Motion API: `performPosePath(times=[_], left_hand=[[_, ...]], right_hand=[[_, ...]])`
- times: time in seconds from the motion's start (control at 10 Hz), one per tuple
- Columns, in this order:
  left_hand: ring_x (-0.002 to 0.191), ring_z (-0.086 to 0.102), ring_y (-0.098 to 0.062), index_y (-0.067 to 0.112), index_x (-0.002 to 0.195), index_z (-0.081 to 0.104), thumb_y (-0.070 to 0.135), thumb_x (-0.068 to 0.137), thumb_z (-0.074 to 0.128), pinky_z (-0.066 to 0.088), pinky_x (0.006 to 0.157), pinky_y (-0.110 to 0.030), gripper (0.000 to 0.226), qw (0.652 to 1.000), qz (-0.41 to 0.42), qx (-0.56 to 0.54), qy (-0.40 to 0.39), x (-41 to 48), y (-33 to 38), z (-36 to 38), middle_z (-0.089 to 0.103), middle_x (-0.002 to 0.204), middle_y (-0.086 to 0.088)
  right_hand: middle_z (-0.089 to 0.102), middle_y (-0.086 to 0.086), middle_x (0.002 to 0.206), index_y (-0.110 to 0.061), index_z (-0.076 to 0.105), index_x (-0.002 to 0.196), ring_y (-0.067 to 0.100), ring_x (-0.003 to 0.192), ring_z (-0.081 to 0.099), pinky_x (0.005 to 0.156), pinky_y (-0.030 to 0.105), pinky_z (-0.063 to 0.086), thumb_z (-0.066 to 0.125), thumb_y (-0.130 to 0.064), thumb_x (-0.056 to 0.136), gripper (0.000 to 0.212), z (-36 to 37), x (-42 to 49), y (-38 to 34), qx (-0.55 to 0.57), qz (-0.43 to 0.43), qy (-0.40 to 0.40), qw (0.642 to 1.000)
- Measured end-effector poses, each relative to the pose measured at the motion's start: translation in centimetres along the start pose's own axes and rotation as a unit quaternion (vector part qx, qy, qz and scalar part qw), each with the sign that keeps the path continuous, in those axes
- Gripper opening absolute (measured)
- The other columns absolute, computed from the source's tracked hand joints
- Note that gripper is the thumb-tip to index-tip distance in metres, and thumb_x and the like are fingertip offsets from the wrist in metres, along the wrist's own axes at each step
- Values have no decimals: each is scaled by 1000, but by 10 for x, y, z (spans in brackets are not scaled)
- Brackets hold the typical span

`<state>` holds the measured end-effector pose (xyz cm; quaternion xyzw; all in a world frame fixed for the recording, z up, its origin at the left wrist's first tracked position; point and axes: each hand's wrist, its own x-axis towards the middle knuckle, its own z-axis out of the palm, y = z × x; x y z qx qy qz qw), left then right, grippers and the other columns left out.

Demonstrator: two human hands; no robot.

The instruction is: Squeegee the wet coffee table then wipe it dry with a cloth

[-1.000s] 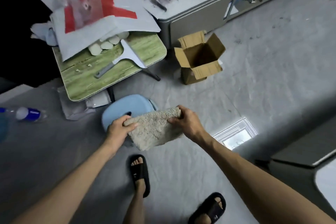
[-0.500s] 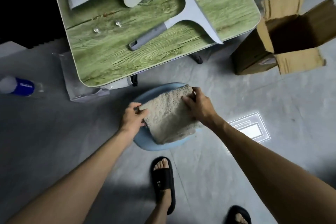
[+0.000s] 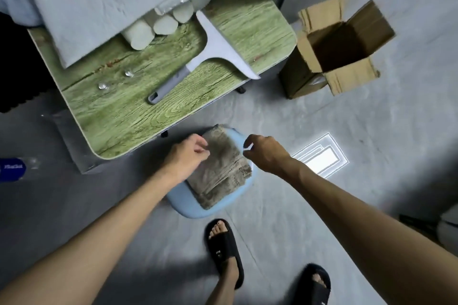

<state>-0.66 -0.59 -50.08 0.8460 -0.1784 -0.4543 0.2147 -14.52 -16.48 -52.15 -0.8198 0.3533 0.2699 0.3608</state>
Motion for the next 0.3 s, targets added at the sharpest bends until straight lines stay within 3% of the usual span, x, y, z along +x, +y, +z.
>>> performPosePath(times=[0.1,0.2,0.3], left_hand=[[81,60,-13,21,103,59,24,87,65,42,65,-22,17,985,101,117,-78,-29,85,-23,63,88,8],[86,62,-16,19,106,60,25,86,64,43,70,-24,21,966,163,177,-98,-63,151,-38,63,89,6],[91,64,-20,20,107,60,28,86,60,48,74,-30,22,924,226,285,-122,-134,250,-50,67,96,0]], right_hand=[[68,12,108,-14,64,111,30,99,62,81,34,51,54,-24,92,24,-66,-58,-8,-32,0,-24,999],[67,10,109,-15,64,110,28,100,61,83,34,51,53,-25,93,23,-123,-110,-10,-48,4,-14,999],[66,8,106,-16,63,111,25,95,63,79,32,51,53,-28,95,22,-200,-207,8,-46,38,34,998]])
